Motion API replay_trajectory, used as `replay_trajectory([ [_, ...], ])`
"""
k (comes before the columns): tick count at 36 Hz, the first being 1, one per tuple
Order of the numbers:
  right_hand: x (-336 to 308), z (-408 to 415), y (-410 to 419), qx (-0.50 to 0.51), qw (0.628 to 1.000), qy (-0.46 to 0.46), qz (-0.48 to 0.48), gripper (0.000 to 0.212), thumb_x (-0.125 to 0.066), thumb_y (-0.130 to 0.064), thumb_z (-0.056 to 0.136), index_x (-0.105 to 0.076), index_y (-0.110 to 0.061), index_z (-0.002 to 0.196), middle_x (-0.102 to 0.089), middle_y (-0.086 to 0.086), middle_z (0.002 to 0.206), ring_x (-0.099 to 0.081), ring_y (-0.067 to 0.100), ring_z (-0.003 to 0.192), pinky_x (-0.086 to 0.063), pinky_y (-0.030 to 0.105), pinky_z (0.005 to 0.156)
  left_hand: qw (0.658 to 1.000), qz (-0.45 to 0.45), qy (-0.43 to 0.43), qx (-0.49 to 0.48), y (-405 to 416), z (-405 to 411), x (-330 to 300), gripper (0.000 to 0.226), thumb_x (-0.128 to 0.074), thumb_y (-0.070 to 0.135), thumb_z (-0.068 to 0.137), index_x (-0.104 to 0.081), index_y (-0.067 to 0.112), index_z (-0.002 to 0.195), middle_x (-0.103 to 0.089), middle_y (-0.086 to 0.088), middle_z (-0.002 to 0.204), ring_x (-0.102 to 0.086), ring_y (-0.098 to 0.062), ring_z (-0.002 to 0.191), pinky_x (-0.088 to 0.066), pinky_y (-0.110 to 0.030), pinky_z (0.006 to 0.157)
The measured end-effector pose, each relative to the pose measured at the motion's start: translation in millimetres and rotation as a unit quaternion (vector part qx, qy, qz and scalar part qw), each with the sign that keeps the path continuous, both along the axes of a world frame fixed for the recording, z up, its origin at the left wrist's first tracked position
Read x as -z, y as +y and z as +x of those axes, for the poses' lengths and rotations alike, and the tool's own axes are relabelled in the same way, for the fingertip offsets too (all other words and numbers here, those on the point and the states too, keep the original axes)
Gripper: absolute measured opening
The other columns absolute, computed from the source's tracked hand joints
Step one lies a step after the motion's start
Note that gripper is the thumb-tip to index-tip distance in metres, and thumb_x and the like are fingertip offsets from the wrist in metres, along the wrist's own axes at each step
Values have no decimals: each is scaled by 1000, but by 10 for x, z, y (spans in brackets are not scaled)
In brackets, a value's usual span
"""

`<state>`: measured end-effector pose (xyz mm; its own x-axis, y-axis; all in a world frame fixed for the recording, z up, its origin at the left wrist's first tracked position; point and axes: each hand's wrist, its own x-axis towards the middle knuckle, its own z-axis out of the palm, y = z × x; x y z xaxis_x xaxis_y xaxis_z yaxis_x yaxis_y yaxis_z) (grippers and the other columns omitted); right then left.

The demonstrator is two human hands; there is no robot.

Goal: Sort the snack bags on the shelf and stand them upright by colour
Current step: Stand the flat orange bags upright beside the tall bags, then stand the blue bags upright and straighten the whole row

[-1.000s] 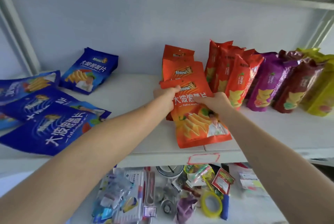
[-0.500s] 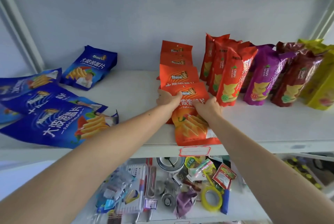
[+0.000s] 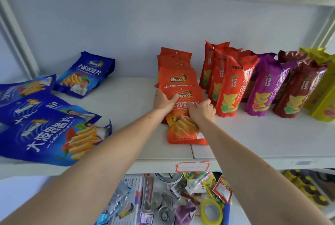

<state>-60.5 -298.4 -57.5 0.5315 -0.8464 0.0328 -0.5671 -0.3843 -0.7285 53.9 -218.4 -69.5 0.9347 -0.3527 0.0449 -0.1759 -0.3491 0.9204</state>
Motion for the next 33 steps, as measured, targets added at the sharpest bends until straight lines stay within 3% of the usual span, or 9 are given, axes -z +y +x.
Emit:
replay_trajectory([
  [9, -85, -60, 27, 19, 996, 21, -83, 70, -52, -55, 90, -35, -8, 139, -42, 16, 141, -36, 36, 131, -34, 46, 105, 996, 76, -44, 0, 199, -22, -139, 72, -59, 55, 87, -32, 10, 137, -51, -13, 137, -55, -32, 121, -47, -45, 101],
  [14, -198, -70, 143, 1, 987, 14, -161, 64, -48, -52, 93, -39, -5, 136, -42, 19, 139, -34, 38, 129, -34, 47, 103, 979, 155, -130, -7, 438, -12, -255, 73, -58, 54, 89, -31, 6, 137, -47, -17, 138, -51, -36, 124, -46, -48, 99],
  [20, -316, 32, 480, -68, 960, 13, -271, 55, -52, -46, 93, -46, -6, 130, -46, 18, 135, -38, 38, 124, -35, 47, 100, 957, 232, -174, -15, 971, 114, -447, 91, -54, 56, 90, -12, 4, 152, -30, -18, 153, -37, -34, 137, -38, -46, 107],
  [26, -303, 216, 948, -158, 922, 10, -353, 49, -55, -42, 91, -52, -7, 125, -51, 17, 131, -41, 39, 121, -35, 46, 99, 924, 306, -230, -13, 1725, 220, -654, 82, -56, 57, 88, -28, 6, 146, -34, -17, 150, -38, -34, 136, -40, -48, 105],
  [33, -252, 424, 1458, -261, 901, 18, -346, 55, -50, -51, 94, -49, -13, 134, -48, 10, 137, -38, 33, 128, -33, 43, 103, 890, 389, -236, -6, 2628, 247, -713, 79, -57, 57, 87, -32, 10, 145, -38, -10, 148, -42, -29, 132, -42, -47, 101],
])
